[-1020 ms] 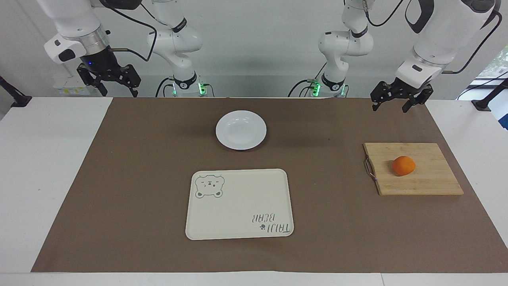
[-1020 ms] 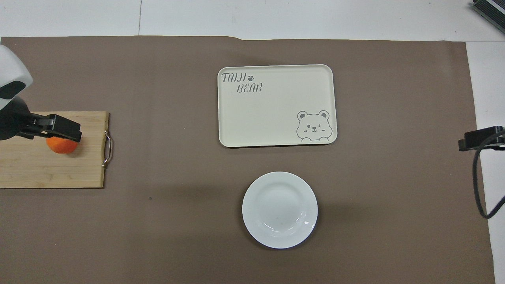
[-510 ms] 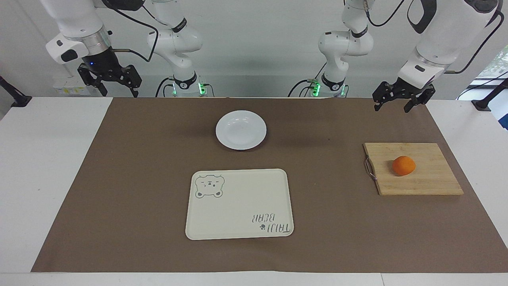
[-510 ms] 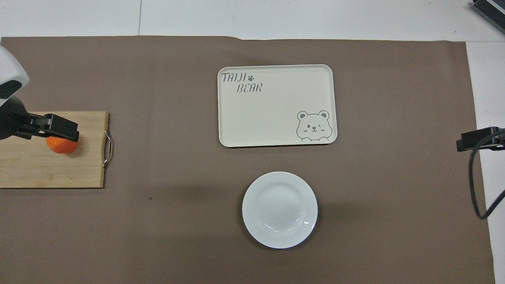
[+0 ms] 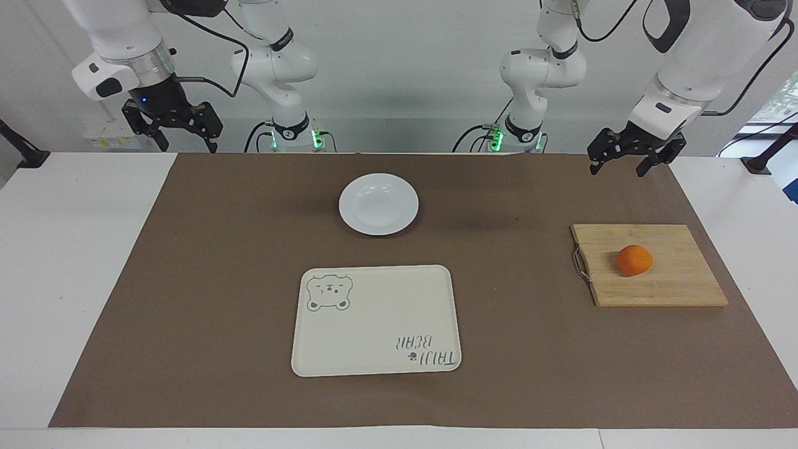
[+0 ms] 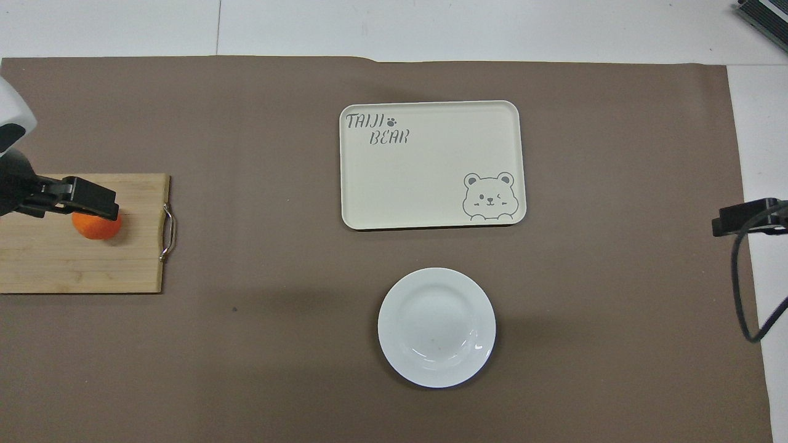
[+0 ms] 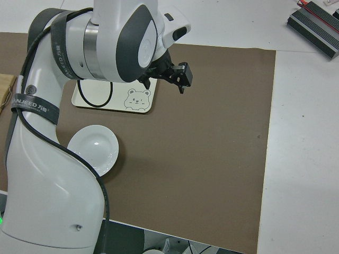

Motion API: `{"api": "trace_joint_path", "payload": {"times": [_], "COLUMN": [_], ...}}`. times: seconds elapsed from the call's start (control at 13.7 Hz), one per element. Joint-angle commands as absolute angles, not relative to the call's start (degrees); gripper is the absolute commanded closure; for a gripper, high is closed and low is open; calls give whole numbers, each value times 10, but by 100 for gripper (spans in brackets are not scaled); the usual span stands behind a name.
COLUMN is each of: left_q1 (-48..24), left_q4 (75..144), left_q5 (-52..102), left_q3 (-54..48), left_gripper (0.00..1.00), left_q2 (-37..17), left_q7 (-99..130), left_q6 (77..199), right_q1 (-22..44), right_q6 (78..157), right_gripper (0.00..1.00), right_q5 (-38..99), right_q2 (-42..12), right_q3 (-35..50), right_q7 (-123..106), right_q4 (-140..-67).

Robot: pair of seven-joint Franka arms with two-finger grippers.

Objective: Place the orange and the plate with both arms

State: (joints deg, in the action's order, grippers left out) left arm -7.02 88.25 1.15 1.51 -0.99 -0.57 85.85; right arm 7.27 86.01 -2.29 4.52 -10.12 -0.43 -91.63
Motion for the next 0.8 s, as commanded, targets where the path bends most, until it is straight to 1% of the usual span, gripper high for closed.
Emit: {"api": "trace_joint_path", "payload": {"times": [0.0,0.36,0.73], "left_q1": [-53,-33,14], "left_q4": [889,910,949], "left_q5": [17,17,17], "left_q3": [11,11,11], "left_gripper": [0,0,0], "left_q2": [-4,-4,-11], "left_q7": [-17,-47,-126], "left_q6": [861,899,966], "right_q1": [71,71,70], "right_q6": [859,860,859], "right_gripper": [0,0,0], "right_q5": [-36,-35,-34], "right_q2": [47,47,47], "right_q3": [-98,-98,-98], "right_q7": [-16,-14,-14], "right_q4": [-918,-918,-918]}}
